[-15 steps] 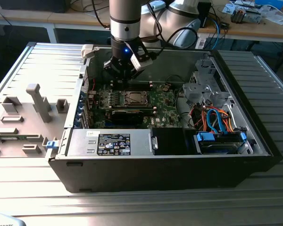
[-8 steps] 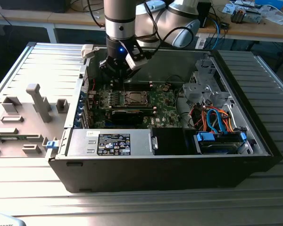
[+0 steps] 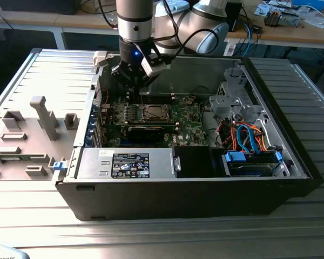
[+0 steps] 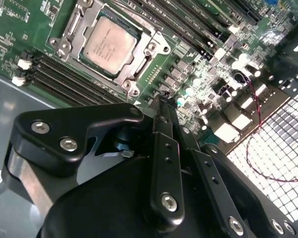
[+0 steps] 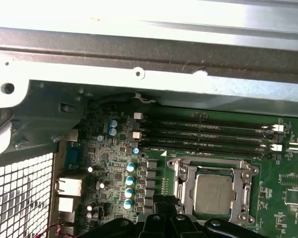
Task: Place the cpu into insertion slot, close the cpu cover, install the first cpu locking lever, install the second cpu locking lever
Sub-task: 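Install the first cpu locking lever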
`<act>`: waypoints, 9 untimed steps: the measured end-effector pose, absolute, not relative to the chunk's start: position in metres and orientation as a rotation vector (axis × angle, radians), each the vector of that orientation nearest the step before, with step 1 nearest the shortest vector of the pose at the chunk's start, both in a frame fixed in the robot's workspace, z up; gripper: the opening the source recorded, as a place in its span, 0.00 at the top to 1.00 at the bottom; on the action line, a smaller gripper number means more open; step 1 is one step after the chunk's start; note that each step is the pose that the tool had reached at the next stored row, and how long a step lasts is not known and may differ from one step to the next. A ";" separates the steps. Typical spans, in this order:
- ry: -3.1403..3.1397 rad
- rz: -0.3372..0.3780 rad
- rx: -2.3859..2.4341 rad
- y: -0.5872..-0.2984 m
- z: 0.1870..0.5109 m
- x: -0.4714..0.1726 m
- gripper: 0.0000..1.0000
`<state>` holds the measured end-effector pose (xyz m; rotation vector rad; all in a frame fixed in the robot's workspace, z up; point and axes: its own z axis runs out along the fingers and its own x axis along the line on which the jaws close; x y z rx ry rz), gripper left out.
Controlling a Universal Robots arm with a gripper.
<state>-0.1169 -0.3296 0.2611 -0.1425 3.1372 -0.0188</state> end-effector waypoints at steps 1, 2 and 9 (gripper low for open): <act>3.137 -0.018 -0.142 -0.329 0.261 -0.117 0.89; 3.137 -0.018 -0.143 -0.326 0.261 -0.118 0.89; 3.136 0.006 -0.143 -0.315 0.261 -0.119 0.89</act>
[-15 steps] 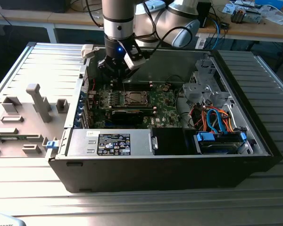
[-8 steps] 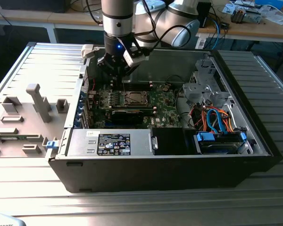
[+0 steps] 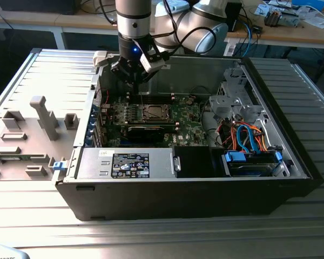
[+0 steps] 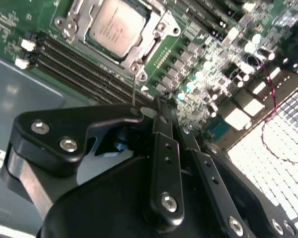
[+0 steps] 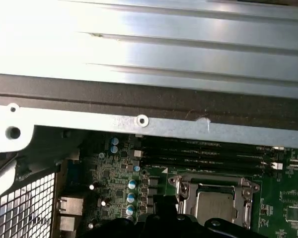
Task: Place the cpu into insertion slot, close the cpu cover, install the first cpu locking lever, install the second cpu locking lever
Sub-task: 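Install the first cpu locking lever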
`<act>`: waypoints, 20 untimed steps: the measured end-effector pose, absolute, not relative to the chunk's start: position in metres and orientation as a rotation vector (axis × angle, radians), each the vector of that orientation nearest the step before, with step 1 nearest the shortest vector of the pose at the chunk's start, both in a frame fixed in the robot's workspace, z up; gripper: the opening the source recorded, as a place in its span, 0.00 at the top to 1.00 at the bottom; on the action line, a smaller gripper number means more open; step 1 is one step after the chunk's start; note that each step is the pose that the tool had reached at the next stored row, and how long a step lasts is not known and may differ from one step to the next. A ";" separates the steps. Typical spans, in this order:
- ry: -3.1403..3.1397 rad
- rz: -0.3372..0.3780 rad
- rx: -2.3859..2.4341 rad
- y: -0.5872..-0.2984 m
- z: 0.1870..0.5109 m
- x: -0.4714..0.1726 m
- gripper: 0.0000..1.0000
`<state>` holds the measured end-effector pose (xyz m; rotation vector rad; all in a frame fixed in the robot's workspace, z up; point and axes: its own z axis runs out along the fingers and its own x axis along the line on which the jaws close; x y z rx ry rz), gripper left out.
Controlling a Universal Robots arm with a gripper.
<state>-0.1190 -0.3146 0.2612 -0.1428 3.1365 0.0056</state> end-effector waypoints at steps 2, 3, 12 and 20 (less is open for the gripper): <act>3.137 0.006 -0.143 -0.314 0.261 -0.117 0.89; 3.137 0.006 -0.142 -0.314 0.261 -0.116 0.89; 3.137 0.007 -0.143 -0.312 0.261 -0.119 0.89; 3.136 0.011 -0.143 -0.304 0.261 -0.124 0.89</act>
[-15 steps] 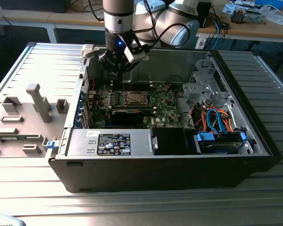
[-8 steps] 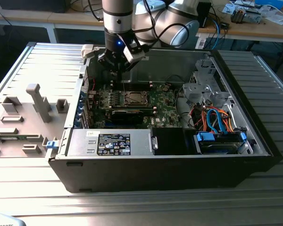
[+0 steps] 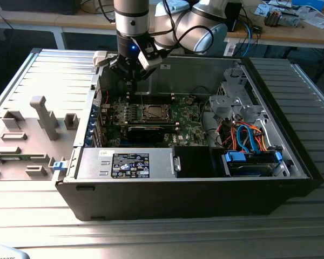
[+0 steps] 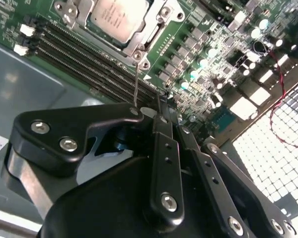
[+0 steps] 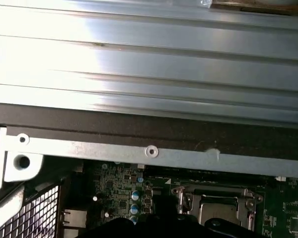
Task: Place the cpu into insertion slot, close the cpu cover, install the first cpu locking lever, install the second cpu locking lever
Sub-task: 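Install the first cpu locking lever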
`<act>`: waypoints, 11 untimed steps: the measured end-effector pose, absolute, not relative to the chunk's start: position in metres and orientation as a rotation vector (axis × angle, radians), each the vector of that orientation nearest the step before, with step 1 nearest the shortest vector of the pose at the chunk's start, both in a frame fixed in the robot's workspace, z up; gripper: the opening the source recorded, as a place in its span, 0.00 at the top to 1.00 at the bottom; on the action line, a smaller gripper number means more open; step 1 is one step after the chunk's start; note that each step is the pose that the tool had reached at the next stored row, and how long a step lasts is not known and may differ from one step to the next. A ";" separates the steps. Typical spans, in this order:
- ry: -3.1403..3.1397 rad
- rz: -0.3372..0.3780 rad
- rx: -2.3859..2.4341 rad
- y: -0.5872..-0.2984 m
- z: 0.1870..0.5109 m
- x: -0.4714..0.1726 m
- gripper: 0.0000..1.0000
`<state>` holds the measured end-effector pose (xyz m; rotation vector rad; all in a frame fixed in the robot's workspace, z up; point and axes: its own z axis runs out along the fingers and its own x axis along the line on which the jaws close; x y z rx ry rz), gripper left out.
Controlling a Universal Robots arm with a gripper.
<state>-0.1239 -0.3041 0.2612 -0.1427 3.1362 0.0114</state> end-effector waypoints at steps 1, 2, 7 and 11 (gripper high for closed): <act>3.136 0.012 -0.143 -0.304 0.261 -0.123 0.89; 3.136 0.012 -0.143 -0.304 0.261 -0.122 0.89; 3.138 0.013 -0.143 -0.304 0.261 -0.113 0.89; 3.139 0.013 -0.142 -0.304 0.261 -0.106 0.89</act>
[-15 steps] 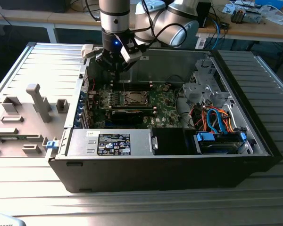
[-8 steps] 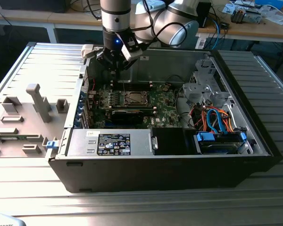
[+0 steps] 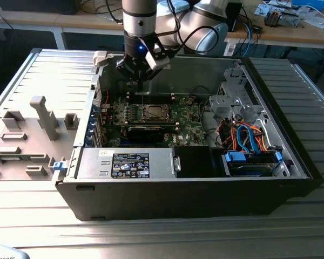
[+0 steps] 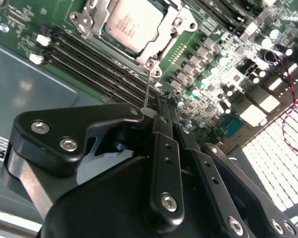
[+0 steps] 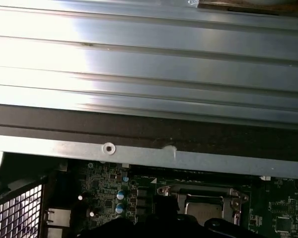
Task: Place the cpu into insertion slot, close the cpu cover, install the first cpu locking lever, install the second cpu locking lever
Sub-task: 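Install the first cpu locking lever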
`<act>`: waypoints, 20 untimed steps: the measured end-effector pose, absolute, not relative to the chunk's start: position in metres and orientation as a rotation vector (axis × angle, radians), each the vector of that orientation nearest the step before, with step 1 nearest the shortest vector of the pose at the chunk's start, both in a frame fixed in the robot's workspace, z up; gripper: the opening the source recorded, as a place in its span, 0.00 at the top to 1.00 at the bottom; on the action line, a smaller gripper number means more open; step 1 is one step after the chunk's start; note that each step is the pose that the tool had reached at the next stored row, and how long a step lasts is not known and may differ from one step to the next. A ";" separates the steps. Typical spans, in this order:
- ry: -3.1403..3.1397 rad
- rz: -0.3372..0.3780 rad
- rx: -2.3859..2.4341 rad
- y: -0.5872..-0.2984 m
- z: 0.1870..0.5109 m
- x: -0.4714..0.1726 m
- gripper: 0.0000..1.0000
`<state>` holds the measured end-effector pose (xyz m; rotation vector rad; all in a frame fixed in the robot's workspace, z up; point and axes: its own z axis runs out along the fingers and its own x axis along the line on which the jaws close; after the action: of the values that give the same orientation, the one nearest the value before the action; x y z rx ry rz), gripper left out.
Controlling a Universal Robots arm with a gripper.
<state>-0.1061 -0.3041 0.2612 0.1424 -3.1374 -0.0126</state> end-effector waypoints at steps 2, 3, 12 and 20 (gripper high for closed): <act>-3.136 -0.013 0.142 -0.304 0.261 -0.103 0.89; -3.136 -0.013 0.142 -0.304 0.261 -0.102 0.89; -3.131 -0.013 0.142 -0.304 0.261 -0.094 0.89; -3.131 -0.013 0.142 -0.304 0.249 -0.093 0.89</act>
<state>-0.0934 -0.3041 0.2490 0.1421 -3.1310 -0.0132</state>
